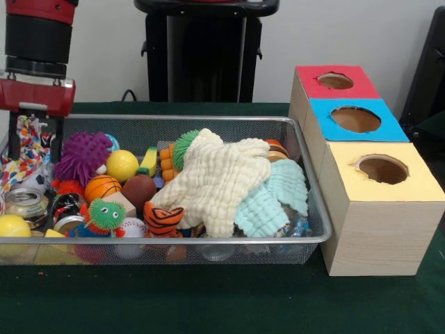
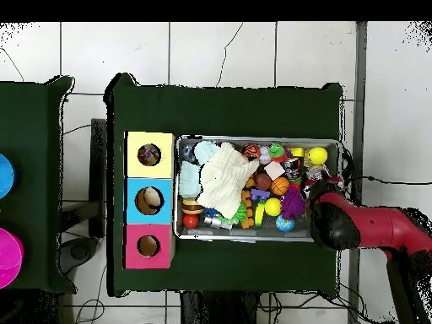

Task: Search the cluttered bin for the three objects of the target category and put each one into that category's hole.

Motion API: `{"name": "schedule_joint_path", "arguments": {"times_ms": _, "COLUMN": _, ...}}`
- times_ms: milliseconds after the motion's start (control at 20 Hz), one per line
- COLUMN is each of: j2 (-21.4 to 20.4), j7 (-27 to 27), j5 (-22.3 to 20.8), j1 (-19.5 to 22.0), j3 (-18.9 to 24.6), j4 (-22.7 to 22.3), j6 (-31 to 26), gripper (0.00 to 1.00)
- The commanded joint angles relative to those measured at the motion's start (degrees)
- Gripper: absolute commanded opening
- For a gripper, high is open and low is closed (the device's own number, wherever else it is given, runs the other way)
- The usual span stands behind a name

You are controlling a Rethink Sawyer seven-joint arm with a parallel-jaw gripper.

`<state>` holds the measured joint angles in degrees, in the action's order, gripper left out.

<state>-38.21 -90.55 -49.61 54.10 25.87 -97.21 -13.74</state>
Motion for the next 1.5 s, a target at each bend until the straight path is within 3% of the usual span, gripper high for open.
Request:
{"name": "schedule_joint_path", "arguments": {"times_ms": 50, "j2": 3.67, "j7": 0.64, "j5": -6.31, "j1": -1.49, "j3": -3.89, "j4": 0.45, "j6": 1.21, "gripper": 1.0}}
{"name": "schedule_joint_path", "arguments": {"times_ms": 200, "j2": 3.77, "j7": -0.92, "j5": -8.31, "j1": -2.29, "j3": -6.28, "j4": 1.05, "j6": 2.53, "gripper": 1.0}}
{"name": "schedule_joint_path", "arguments": {"times_ms": 750, "j2": 1.32, "j7": -1.89, "j5": -9.49, "j1": -1.85, "j3": -8.34, "j4": -1.12, "j6": 3.69, "gripper": 1.0}}
{"name": "schedule_joint_path", "arguments": {"times_ms": 1100, "j2": 5.49, "j7": -3.91, "j5": -9.6, "j1": -4.85, "j3": -11.51, "j4": 2.12, "j6": 5.13, "gripper": 1.0}}
{"name": "schedule_joint_path", "arguments": {"times_ms": 1500, "j2": 11.5, "j7": -3.56, "j5": -9.86, "j1": -4.87, "j3": -13.69, "j4": 5.84, "j6": 7.04, "gripper": 1.0}}
